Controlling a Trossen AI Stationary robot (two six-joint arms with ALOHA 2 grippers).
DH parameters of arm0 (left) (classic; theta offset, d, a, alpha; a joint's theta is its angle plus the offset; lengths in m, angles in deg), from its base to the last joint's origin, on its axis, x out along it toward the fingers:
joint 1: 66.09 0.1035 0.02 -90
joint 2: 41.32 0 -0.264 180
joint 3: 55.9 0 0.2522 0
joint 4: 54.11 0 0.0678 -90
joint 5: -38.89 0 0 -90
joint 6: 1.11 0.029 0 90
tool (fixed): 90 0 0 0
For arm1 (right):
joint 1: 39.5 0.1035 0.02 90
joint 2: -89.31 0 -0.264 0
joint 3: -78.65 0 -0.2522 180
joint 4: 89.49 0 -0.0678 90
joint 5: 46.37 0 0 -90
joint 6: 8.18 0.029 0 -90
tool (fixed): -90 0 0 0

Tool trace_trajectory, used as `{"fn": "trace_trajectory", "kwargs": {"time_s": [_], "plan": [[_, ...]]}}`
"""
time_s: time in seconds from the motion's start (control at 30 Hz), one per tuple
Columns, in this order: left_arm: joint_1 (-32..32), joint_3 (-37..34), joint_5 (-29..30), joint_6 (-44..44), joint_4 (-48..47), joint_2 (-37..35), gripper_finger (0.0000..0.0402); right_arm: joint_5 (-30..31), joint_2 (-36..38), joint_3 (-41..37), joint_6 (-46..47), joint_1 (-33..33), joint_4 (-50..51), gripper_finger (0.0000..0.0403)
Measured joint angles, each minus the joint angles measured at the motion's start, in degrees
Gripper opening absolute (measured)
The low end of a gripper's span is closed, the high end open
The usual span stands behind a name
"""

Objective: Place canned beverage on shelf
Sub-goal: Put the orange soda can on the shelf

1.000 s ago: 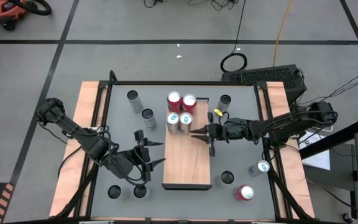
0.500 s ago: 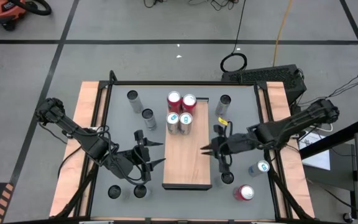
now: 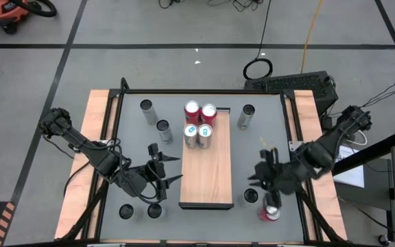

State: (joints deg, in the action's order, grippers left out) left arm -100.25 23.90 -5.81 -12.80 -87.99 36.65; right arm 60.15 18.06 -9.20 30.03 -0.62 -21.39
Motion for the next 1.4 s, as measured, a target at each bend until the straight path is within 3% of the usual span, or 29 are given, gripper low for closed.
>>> {"fn": "trace_trajectory", "kwargs": {"time_s": [0.2,0.43,0.87,1.1,1.4], "plan": [[0.0,0.0,0.0,-0.7,-0.2,0.0,0.0261,-0.7,-1.9,0.0,10.7,7.2,2.6,0.0070],[0.0,0.0,0.0,-2.0,-0.2,0.0,0.0261,-7.2,-5.2,0.0,21.4,12.3,9.7,0.0141],[0.0,0.0,0.0,-4.5,4.6,4.8,0.0261,-9.6,-12.7,0.0,24.8,16.8,10.9,0.0300],[0.0,0.0,0.0,-4.5,11.7,8.5,0.0261,-10.8,-15.7,0.0,23.5,17.1,11.1,0.0330],[0.0,0.0,0.0,-4.5,15.7,10.0,0.0261,-10.8,-18.6,0.0,20.4,17.1,12.0,0.0334]]}}
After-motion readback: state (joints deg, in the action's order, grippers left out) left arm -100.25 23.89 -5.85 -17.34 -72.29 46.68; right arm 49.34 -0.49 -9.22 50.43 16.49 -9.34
